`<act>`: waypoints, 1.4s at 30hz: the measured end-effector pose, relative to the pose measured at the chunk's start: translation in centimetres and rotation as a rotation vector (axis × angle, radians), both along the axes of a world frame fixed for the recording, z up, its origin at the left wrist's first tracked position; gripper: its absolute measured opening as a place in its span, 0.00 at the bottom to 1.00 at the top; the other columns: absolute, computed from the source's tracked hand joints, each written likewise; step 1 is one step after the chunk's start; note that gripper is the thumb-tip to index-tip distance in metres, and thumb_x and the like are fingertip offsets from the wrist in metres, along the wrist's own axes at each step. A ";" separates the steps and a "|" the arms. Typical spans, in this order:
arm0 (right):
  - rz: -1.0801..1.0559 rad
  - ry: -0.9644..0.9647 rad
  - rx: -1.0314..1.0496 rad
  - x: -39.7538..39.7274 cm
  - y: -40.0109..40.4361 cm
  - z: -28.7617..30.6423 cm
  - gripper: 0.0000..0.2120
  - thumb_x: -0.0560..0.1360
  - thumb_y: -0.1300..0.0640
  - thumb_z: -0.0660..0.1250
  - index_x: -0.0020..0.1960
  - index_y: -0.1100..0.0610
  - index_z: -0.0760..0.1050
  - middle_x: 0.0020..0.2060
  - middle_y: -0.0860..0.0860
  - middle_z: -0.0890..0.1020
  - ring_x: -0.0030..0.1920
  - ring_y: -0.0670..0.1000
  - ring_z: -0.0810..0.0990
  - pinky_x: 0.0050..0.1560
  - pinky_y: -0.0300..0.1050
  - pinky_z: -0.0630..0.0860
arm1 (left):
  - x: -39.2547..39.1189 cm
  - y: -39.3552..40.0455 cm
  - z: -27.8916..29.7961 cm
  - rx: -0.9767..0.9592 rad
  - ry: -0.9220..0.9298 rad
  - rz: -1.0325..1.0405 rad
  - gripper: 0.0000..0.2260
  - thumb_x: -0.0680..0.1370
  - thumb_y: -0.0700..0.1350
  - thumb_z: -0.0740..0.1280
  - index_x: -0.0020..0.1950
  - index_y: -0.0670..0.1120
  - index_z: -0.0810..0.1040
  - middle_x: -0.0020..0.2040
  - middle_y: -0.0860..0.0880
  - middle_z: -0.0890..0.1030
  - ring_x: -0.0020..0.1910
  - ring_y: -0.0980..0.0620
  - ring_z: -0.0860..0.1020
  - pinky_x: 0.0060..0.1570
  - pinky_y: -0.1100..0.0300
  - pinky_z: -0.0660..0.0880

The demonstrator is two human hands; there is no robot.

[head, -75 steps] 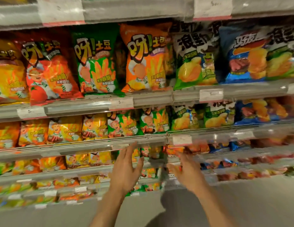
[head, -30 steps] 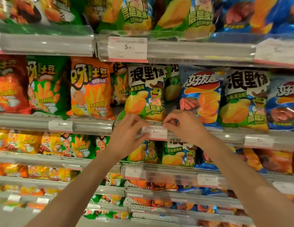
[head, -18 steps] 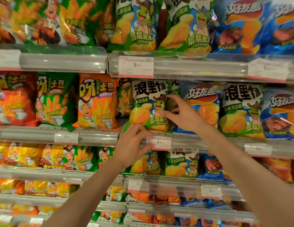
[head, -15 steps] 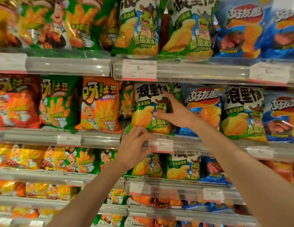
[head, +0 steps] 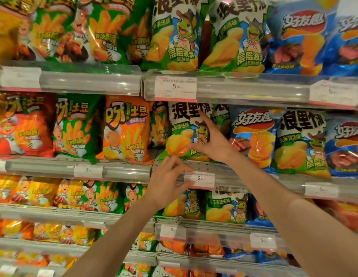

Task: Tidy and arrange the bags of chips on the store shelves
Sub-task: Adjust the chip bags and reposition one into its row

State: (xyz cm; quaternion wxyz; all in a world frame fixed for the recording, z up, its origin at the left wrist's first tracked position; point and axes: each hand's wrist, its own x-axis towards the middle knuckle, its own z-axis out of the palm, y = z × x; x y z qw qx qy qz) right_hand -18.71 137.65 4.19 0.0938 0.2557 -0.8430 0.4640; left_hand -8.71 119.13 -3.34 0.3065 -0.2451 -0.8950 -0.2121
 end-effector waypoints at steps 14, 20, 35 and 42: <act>-0.459 0.451 0.321 4.5 5.9 2.5 0.27 0.75 0.50 0.70 0.72 0.54 0.68 0.66 0.60 0.73 0.64 0.60 0.73 0.62 0.56 0.74 | 0.4 1.5 0.4 -0.073 0.028 0.005 0.17 0.72 0.49 0.76 0.59 0.48 0.80 0.52 0.49 0.75 0.52 0.48 0.72 0.44 0.54 0.74; -0.698 0.334 0.337 5.1 13.6 1.3 0.35 0.74 0.42 0.70 0.76 0.54 0.64 0.68 0.66 0.66 0.66 0.67 0.67 0.67 0.63 0.68 | -0.3 1.9 0.6 -0.083 0.023 -0.009 0.17 0.72 0.53 0.75 0.57 0.50 0.80 0.51 0.51 0.74 0.53 0.50 0.72 0.45 0.55 0.73; -0.236 -0.028 -0.141 4.7 12.9 0.9 0.52 0.68 0.64 0.79 0.80 0.43 0.51 0.68 0.47 0.70 0.65 0.48 0.74 0.63 0.45 0.76 | 0.0 2.1 0.9 -0.052 0.003 0.020 0.17 0.70 0.55 0.76 0.56 0.52 0.81 0.50 0.54 0.74 0.51 0.54 0.72 0.46 0.59 0.71; -0.200 0.011 -0.154 4.8 12.3 0.4 0.52 0.67 0.64 0.79 0.79 0.40 0.52 0.71 0.50 0.68 0.67 0.51 0.74 0.65 0.53 0.76 | 0.0 2.1 0.9 -0.045 -0.012 0.018 0.16 0.70 0.53 0.77 0.55 0.51 0.81 0.50 0.54 0.75 0.51 0.54 0.72 0.46 0.62 0.68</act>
